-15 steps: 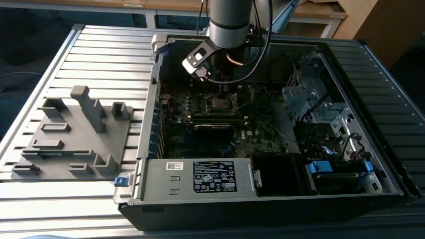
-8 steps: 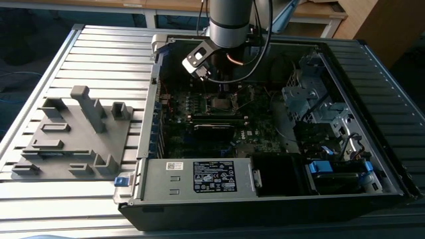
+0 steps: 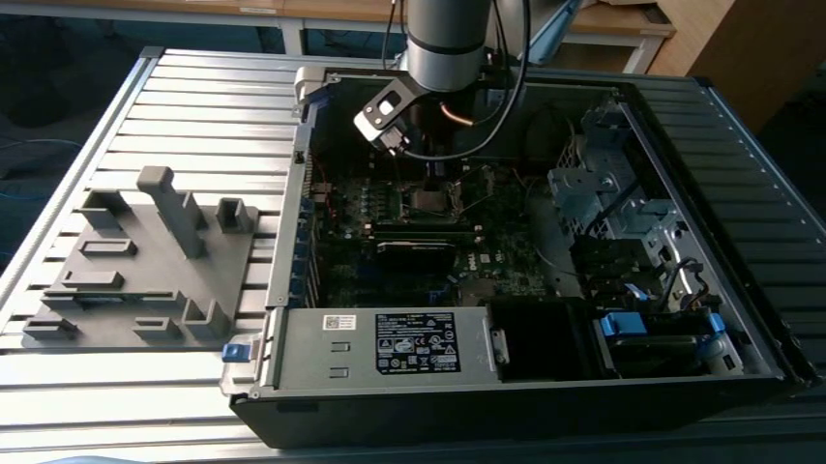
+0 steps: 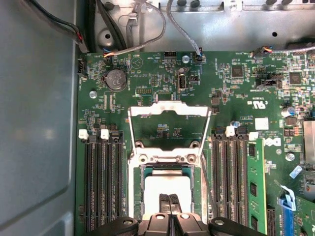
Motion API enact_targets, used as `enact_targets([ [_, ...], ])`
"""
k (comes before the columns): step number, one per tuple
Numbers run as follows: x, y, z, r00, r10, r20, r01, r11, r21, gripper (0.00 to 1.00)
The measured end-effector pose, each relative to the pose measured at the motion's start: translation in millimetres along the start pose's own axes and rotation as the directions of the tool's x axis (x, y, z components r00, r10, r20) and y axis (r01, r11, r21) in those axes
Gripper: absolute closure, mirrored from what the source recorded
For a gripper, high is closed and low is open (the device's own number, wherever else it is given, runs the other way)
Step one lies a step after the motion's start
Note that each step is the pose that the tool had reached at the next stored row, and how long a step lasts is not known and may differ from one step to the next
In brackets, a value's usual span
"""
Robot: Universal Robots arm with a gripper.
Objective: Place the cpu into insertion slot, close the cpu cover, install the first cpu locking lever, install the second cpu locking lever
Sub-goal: 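Close the cpu cover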
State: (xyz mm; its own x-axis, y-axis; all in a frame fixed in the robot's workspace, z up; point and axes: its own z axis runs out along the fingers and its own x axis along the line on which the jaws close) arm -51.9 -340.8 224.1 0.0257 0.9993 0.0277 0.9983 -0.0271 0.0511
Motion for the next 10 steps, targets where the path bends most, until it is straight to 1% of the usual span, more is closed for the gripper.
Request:
enact_targets([
  [4, 0.0, 0.0, -0.4, 1.0000, 0.000, 0.0004, 0.000, 1.0000, 0.0003, 0.89],
  [10, 0.0, 0.1, -3.2, 1.0000, 0.000, 0.0005, 0.000, 1.0000, 0.0003, 0.89],
])
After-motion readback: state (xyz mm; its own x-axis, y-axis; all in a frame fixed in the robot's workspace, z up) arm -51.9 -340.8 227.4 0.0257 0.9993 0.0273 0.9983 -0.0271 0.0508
